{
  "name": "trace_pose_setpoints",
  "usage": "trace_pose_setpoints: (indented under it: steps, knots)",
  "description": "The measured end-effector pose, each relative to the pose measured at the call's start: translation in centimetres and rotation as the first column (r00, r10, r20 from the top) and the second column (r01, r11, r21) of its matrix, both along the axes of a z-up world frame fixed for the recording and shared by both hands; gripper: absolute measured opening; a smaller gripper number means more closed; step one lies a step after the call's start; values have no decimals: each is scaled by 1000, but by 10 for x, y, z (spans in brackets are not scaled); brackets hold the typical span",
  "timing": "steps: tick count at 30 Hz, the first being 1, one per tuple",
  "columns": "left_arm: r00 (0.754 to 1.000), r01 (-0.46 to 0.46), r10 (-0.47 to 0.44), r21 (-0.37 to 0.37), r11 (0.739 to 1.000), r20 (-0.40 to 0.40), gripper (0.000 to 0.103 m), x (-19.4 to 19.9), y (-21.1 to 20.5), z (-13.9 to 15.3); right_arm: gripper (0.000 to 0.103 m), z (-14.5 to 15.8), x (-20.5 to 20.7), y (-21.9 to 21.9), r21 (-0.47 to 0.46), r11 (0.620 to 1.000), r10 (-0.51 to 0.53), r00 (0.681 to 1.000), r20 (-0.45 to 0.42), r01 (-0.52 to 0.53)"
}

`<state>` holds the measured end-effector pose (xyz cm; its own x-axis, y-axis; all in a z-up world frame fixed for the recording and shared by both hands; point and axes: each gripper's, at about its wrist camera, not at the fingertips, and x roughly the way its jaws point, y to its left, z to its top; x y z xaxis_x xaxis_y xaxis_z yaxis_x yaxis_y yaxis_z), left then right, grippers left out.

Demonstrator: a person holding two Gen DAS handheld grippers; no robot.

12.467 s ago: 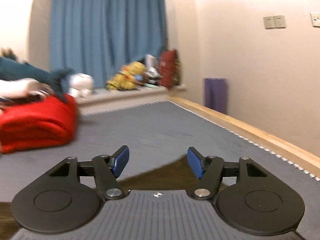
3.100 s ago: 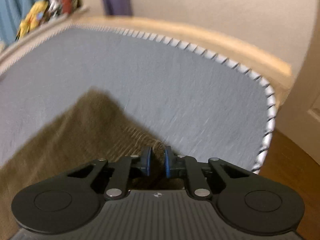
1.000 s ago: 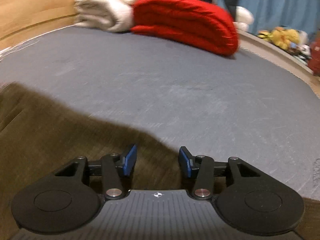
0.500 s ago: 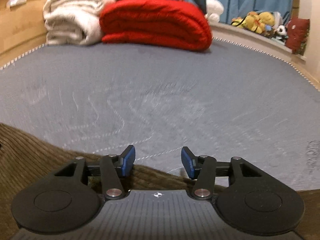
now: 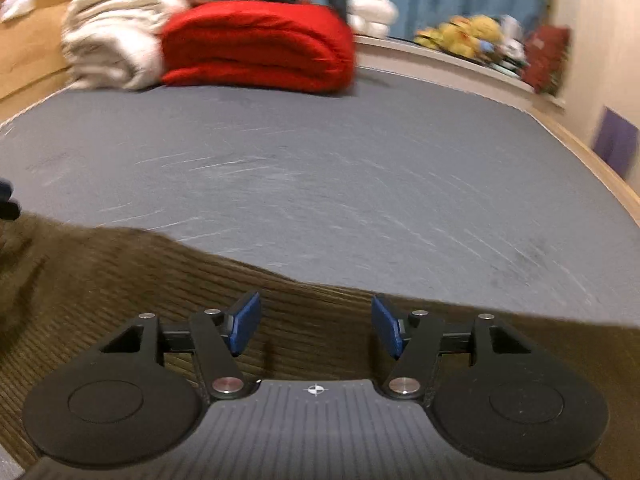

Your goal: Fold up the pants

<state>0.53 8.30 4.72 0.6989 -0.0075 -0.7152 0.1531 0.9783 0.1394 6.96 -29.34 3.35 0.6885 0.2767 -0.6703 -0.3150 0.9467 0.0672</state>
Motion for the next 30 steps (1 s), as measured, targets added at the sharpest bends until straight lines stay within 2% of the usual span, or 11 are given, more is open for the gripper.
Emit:
trace_pose_setpoints:
  steps: [3,7,9,12,14,18,20,22,24,27,30]
  knots:
    - [1000,20,-20,-28,999,16,44,4,-11,7,64,12,-1,-51,44,992,-119,993,2,119]
    - [999,32,-30,-77,997,26,46,6,-29,15,65,30,-9,-125,105,950,-295,955,-11,294]
    - [999,34,-31,-109,994,33,46,5,-40,20,70,41,-12,-165,150,912,-382,923,-36,383]
    - [999,25,-19,-168,985,36,47,-1,-55,28,74,50,-20,-228,253,818,-505,855,-117,517]
    - [999,25,-17,-195,980,41,51,-6,-64,32,74,51,-28,-260,273,774,-558,819,-133,571]
    - [996,72,-60,-177,982,72,57,-17,-88,36,75,20,-45,-300,214,719,-653,748,-120,662]
    - [994,90,-78,-165,982,75,60,-20,-96,34,75,-3,-45,-315,199,676,-679,705,-206,710]
    - [993,103,-93,-151,983,76,63,-22,-102,32,74,-17,-45,-333,231,619,-700,661,-269,750]
    - [992,114,-105,-135,984,74,63,-22,-108,29,74,-23,-47,-343,220,601,-720,640,-270,769]
    - [992,113,-104,-135,984,69,65,-21,-108,27,74,-30,-46,-348,188,600,-735,629,-253,777]
    - [994,101,-92,-148,984,65,67,-19,-103,27,75,-38,-47,-356,182,577,-743,605,-286,796]
